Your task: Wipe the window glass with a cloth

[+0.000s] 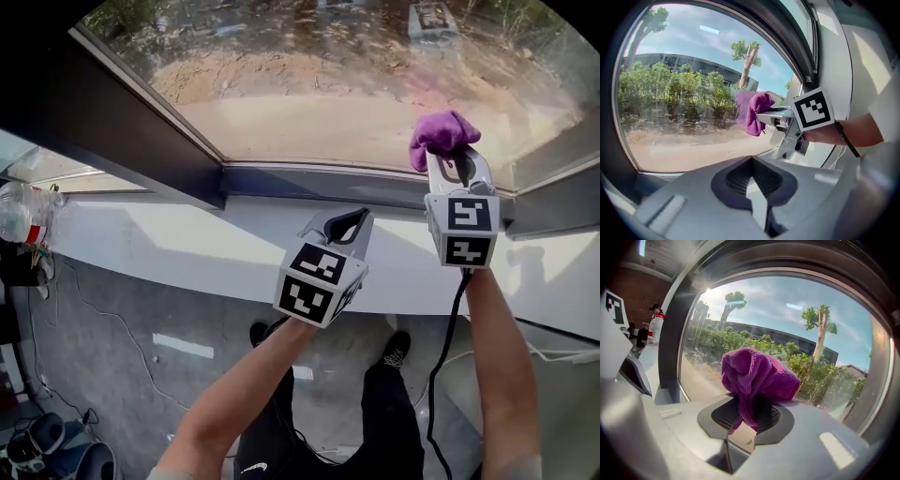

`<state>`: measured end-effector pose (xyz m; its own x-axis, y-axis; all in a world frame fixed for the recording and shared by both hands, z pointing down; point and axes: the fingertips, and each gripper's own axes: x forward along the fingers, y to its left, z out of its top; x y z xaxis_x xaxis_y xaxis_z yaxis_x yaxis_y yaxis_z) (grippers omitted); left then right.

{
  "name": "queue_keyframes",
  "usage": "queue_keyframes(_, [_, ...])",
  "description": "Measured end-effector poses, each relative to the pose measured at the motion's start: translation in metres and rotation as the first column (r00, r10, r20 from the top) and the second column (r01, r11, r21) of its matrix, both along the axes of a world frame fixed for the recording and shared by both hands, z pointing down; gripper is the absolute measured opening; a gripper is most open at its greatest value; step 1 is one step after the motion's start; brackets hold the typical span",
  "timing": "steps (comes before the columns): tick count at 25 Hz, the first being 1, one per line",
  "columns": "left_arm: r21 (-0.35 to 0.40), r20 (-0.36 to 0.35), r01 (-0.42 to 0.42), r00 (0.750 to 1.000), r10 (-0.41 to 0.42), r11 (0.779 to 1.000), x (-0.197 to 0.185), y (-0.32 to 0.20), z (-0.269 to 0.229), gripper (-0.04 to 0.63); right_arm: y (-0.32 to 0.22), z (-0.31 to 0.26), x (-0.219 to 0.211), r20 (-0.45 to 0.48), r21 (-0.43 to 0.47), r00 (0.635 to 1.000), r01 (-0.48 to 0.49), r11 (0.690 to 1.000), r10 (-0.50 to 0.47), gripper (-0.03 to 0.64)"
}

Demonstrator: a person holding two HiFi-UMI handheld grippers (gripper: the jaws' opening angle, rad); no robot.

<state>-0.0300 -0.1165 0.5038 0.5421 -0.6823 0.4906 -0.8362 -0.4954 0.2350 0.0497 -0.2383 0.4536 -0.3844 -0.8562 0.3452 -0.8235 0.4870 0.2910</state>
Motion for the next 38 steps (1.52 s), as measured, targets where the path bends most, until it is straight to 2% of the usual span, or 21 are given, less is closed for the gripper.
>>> queue_keyframes(6, [0.005,0.002,-0.06,0.998,0.06,0.998,0.073,-0.009,0.003,0.0,-0.008,0.005,0.095,0.017,-0.007,0.995,-0.103,0.995,0.103,0.107])
queue_keyframes(11, [-0.005,-0.003,-0.111,0.994,0.111,0.994,0.129,-0.016,0.002,0.0,-0.019,0.001,0.179,0.031,-0.016,0.975,-0.221,0.975,0.222,0.106])
queue_keyframes(16, [-0.022,-0.002,-0.157,0.988,0.157,0.987,0.174,-0.018,0.006,0.0,-0.023,0.004,0.247,0.014,-0.021,0.954,-0.298,0.954,0.298,0.106])
queue_keyframes(24, [-0.035,0.001,-0.183,0.983,0.183,0.982,0.22,-0.033,0.01,0.0,-0.033,0.014,0.317,0.018,-0.035,0.922,-0.386,0.922,0.387,0.106])
queue_keyframes(30, [-0.048,-0.002,-0.2,0.98,0.2,0.979,0.241,-0.036,0.019,0.0,-0.036,0.016,0.339,0.038,-0.017,0.891,-0.452,0.892,0.452,0.106])
queue_keyframes(32, [-0.047,-0.007,-0.206,0.979,0.206,0.977,0.246,-0.036,0.018,0.0,-0.035,0.018,0.343,0.043,-0.029,0.869,-0.492,0.87,0.493,0.106])
queue_keyframes(38, [-0.052,-0.015,-0.221,0.975,0.221,0.974,0.251,-0.031,0.02,0.0,-0.034,0.029,0.359,0.108,-0.132,0.767,-0.619,0.774,0.632,0.106])
